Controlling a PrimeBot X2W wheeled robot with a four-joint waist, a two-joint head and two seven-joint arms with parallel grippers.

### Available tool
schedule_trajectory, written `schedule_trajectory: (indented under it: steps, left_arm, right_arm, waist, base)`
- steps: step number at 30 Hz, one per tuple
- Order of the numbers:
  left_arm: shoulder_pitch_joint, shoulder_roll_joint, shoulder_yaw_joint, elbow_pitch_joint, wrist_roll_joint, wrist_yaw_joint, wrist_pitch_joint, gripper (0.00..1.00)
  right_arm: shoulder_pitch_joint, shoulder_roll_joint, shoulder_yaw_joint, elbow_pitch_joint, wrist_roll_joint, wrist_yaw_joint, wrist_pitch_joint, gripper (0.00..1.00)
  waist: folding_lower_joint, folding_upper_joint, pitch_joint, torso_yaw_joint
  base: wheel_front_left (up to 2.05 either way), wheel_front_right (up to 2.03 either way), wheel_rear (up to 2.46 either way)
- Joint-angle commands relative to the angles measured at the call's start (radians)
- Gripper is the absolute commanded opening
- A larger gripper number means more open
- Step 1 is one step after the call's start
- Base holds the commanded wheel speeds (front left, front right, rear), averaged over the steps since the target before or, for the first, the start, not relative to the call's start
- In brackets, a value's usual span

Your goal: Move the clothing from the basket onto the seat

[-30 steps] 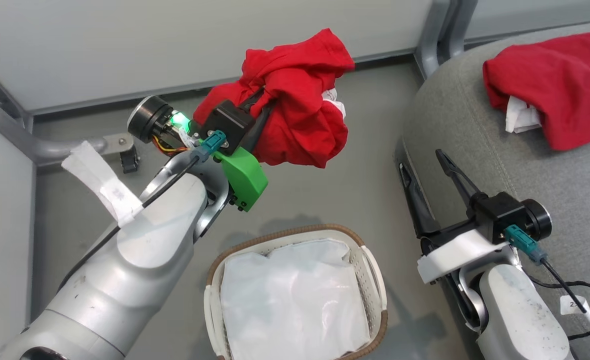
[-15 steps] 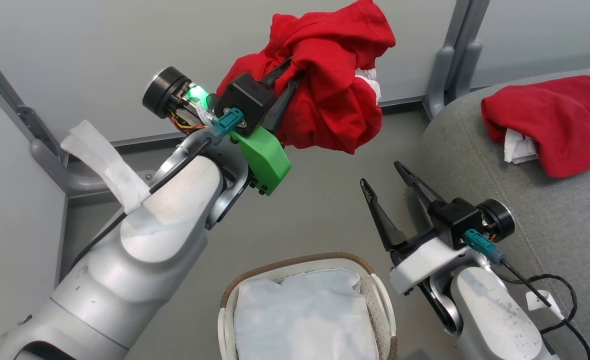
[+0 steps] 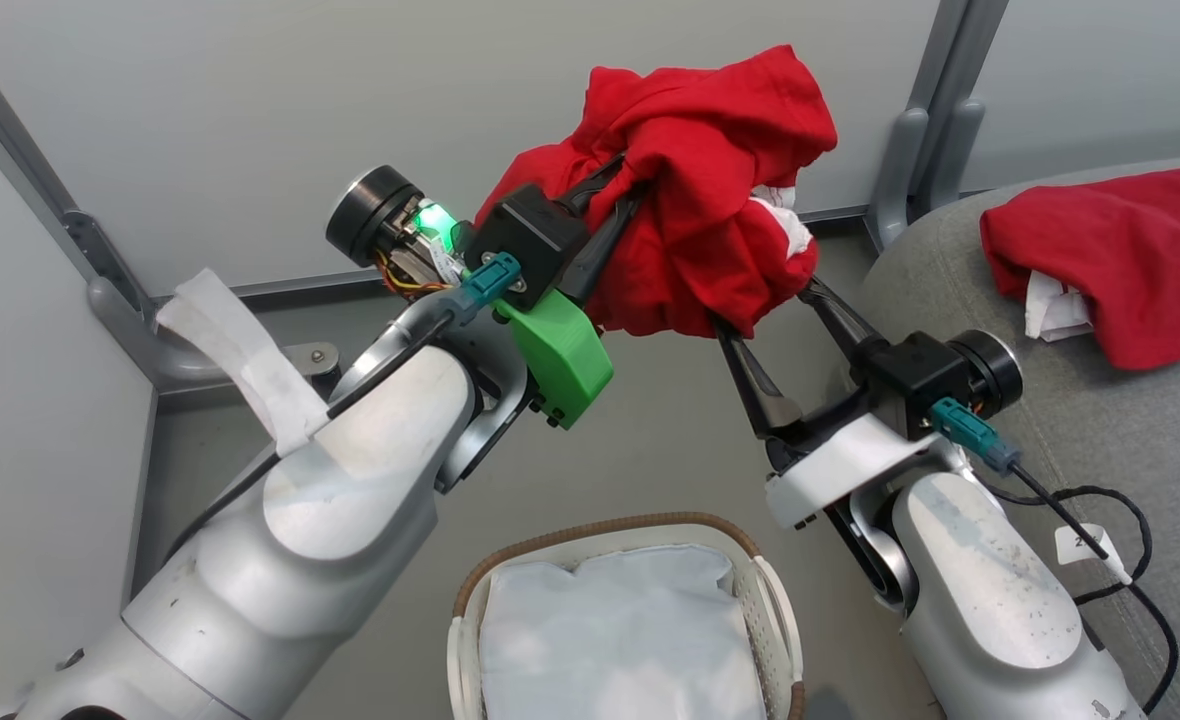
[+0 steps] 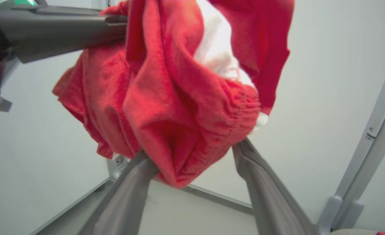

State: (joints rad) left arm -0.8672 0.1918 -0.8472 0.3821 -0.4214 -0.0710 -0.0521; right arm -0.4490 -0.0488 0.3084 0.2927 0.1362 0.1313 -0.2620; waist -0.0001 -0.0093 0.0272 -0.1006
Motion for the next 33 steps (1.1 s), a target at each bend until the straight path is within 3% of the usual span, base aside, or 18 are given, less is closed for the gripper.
schedule_trajectory:
  steps: [1, 5, 6, 7, 8, 9, 14, 15, 16, 17, 18, 33]
  left_arm:
    - [0.015, -0.001, -0.002, -0.008, -0.003, 0.005, 0.002, 0.0]
    - [0.025, 0.002, -0.006, -0.018, -0.01, 0.009, 0.005, 0.0]
    - [0.028, 0.003, -0.005, -0.019, -0.015, 0.01, 0.005, 0.0]
    - [0.032, 0.003, -0.002, -0.019, -0.02, 0.011, 0.005, 0.0]
    - [0.037, 0.003, 0.001, -0.018, -0.025, 0.012, 0.004, 0.0]
    - [0.041, 0.003, 0.003, -0.017, -0.03, 0.014, 0.001, 0.0]
    - [0.077, 0.004, 0.02, -0.005, -0.059, 0.021, -0.025, 0.04]
    - [0.087, 0.003, 0.022, -0.002, -0.065, 0.023, -0.034, 0.24]
    - [0.099, 0.003, 0.025, 0.001, -0.072, 0.024, -0.043, 0.39]
    - [0.109, 0.002, 0.026, 0.005, -0.079, 0.025, -0.053, 0.62]
    - [0.125, -0.002, 0.029, 0.01, -0.09, 0.024, -0.064, 1.0]
    - [0.336, -0.046, 0.017, 0.113, -0.138, 0.005, -0.203, 1.0]
  right_arm:
    - [-0.015, -0.003, 0.0, 0.002, 0.001, -0.001, -0.005, 1.0]
    - [-0.037, -0.003, 0.009, 0.002, 0.02, -0.001, -0.005, 1.0]
    - [-0.04, -0.003, 0.011, 0.005, 0.023, -0.001, -0.005, 0.88]
    - [-0.043, -0.003, 0.012, 0.007, 0.024, -0.001, -0.005, 0.51]
    - [-0.047, -0.003, 0.012, 0.008, 0.024, -0.001, -0.005, 0.21]
    - [-0.049, -0.003, 0.013, 0.009, 0.023, -0.001, -0.005, 0.0]
    - [-0.049, -0.004, 0.011, 0.015, 0.027, -0.001, -0.005, 0.0]
    - [-0.049, -0.003, 0.009, 0.016, 0.025, -0.001, -0.005, 0.0]
    - [-0.049, -0.004, 0.005, 0.016, 0.022, -0.001, -0.005, 0.0]
    - [-0.049, -0.004, 0.001, 0.016, 0.019, -0.001, -0.005, 0.0]
    - [-0.049, -0.004, -0.003, 0.015, 0.016, -0.001, -0.005, 0.0]
    - [-0.023, -0.003, -0.113, 0.006, -0.034, -0.001, -0.005, 0.0]
  waist:
    - [0.0001, 0.0093, 0.0, 0.002]
    - [0.0001, 0.0093, 0.001, 0.005]
    - [0.0001, 0.0093, 0.002, 0.005]
    - [0.0001, 0.0093, 0.003, 0.006]
    - [0.0001, 0.0093, 0.005, 0.006]
    - [0.0001, 0.0093, 0.006, 0.006]
    - [0.0001, 0.0093, 0.011, 0.006]
    - [0.0001, 0.0093, 0.012, 0.006]
    - [0.0001, 0.0093, 0.013, 0.006]
    - [0.0001, 0.0093, 0.014, 0.006]
    - [0.0001, 0.0093, 0.015, 0.007]
    - [0.0001, 0.0093, 0.03, 0.023]
  base:
    - [0.0, 0.0, 0.0]
    - [0.0, 0.0, 0.0]
    - [0.0, 0.0, 0.0]
    - [0.0, 0.0, 0.0]
    - [0.0, 0.0, 0.0]
    - [0.0, 0.0, 0.0]
    - [0.0, 0.0, 0.0]
    - [0.0, 0.0, 0.0]
    - [0.0, 0.0, 0.0]
    - [0.0, 0.0, 0.0]
    - [0.0, 0.0, 0.0]
    - [0.0, 0.0, 0.0]
